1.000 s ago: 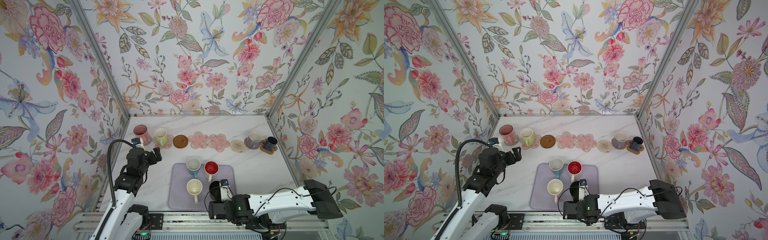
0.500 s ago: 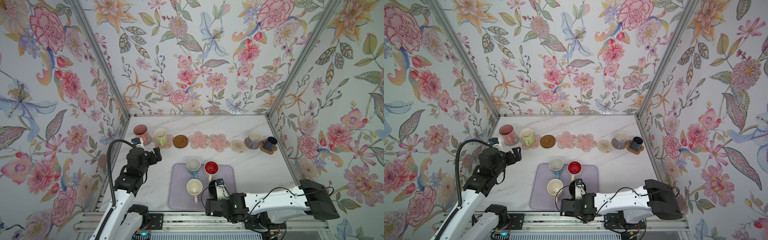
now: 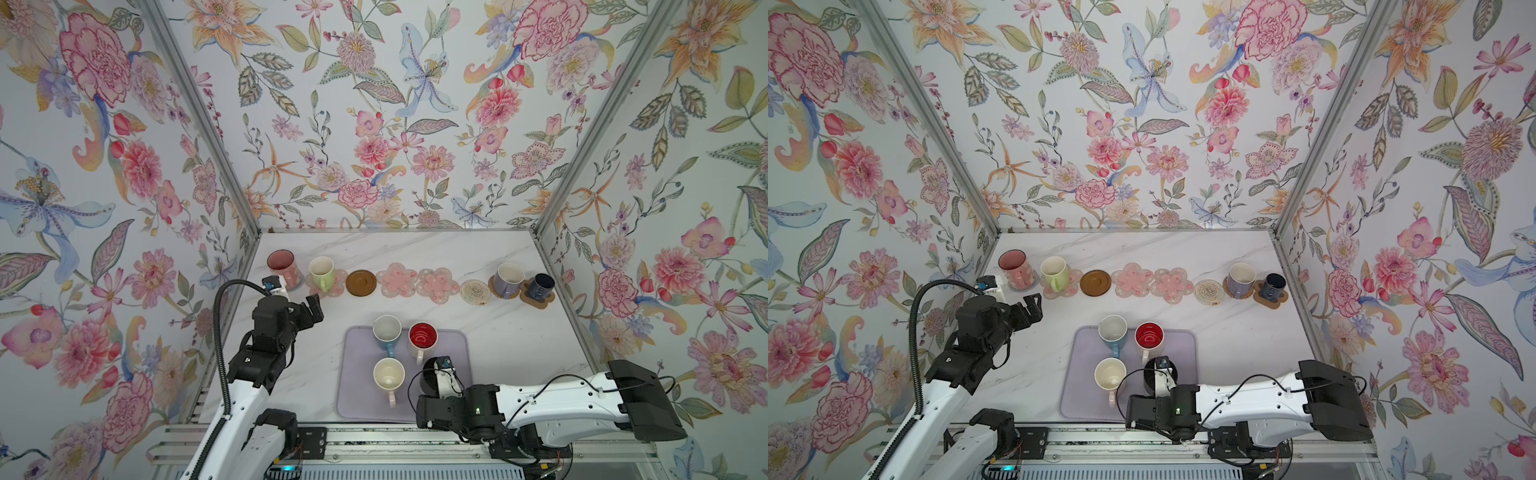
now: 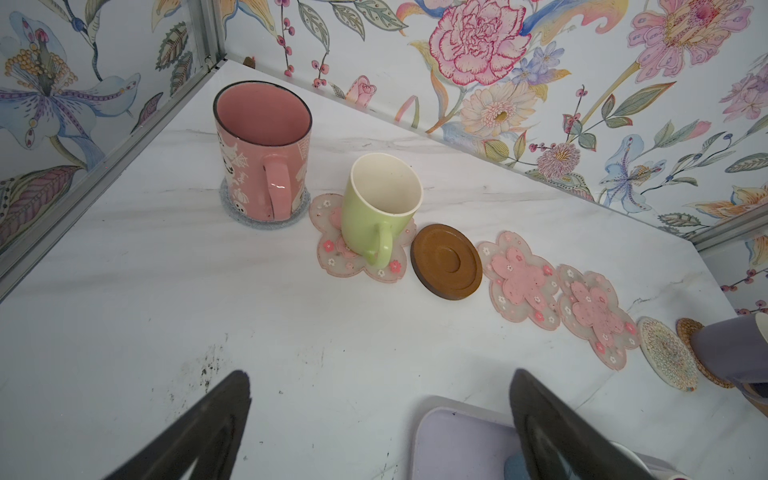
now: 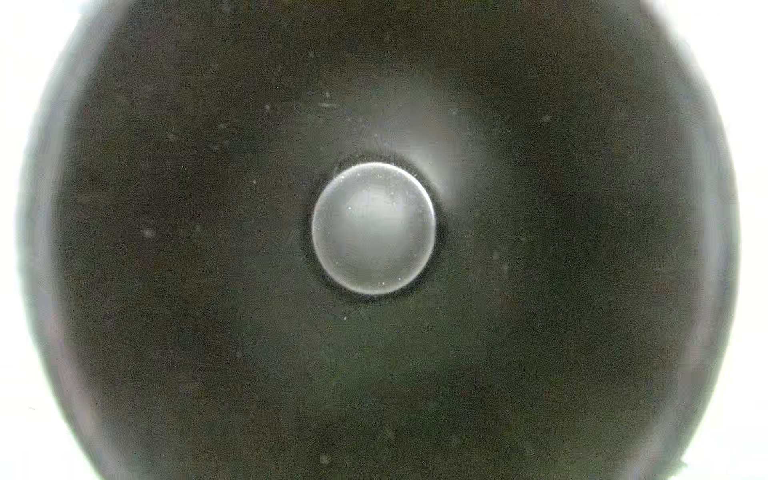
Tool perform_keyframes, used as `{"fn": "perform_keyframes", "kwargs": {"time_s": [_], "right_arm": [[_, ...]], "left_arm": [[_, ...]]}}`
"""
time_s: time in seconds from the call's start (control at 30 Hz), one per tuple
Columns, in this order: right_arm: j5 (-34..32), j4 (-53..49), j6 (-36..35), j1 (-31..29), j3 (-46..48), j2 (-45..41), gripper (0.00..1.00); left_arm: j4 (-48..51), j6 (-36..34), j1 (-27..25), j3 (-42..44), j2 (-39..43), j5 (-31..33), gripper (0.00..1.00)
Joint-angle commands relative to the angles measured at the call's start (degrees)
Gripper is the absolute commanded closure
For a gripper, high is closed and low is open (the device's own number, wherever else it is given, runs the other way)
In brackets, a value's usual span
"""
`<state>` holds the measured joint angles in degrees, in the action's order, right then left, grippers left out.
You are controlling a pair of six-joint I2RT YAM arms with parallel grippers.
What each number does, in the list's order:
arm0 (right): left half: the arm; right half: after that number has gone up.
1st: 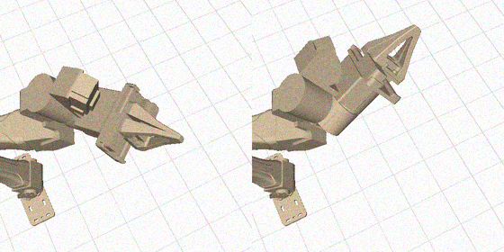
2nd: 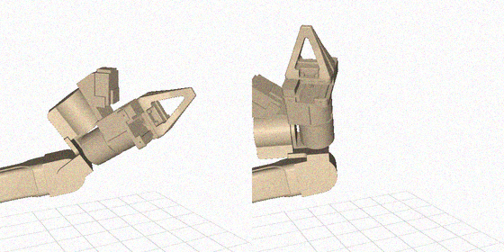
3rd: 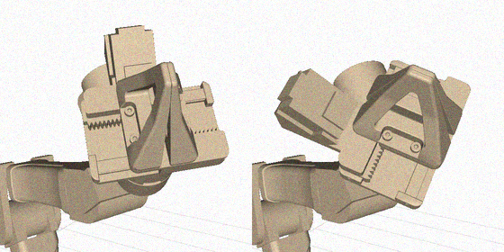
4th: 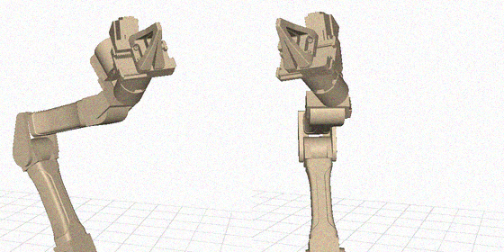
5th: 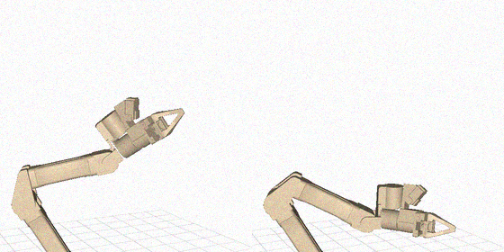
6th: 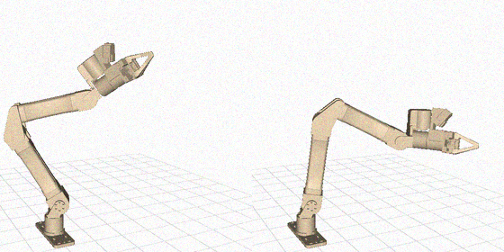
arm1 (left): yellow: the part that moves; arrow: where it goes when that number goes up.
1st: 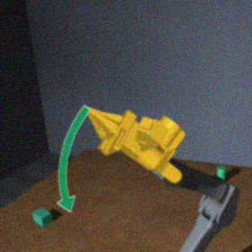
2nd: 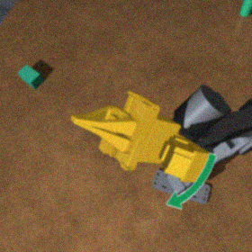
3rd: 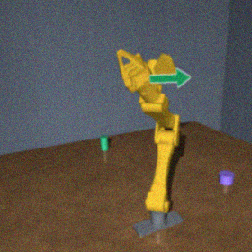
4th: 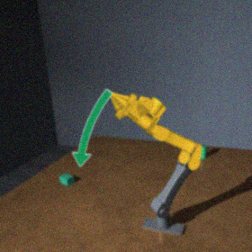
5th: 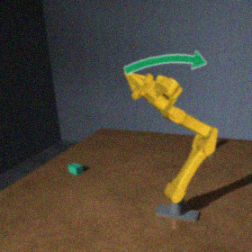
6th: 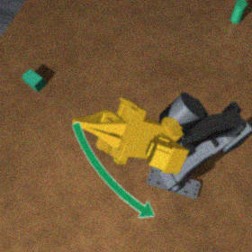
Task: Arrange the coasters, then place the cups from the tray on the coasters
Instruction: 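Lift the black mug and carry it toward the multicolour woven coaster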
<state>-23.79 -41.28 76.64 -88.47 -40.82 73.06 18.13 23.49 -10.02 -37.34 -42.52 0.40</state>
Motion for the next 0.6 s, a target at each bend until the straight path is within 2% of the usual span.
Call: {"fn": "perform_keyframes", "kwargs": {"time_s": [0.0,0.33,0.57], "right_arm": [[-0.2,-6.2,-1.0,0.0,-1.8,-1.6,1.00],[-2.4,-14.9,0.9,2.3,-2.2,-9.9,1.00],[-2.8,-17.8,-5.3,11.0,-2.4,-17.0,1.00]], "left_arm": [[0.2,0.4,0.4,0.5,0.6,0.7,0.01],[0.2,0.4,0.5,0.7,1.0,1.1,0.01],[0.0,0.0,0.5,0.5,1.7,0.8,0.01]]}}
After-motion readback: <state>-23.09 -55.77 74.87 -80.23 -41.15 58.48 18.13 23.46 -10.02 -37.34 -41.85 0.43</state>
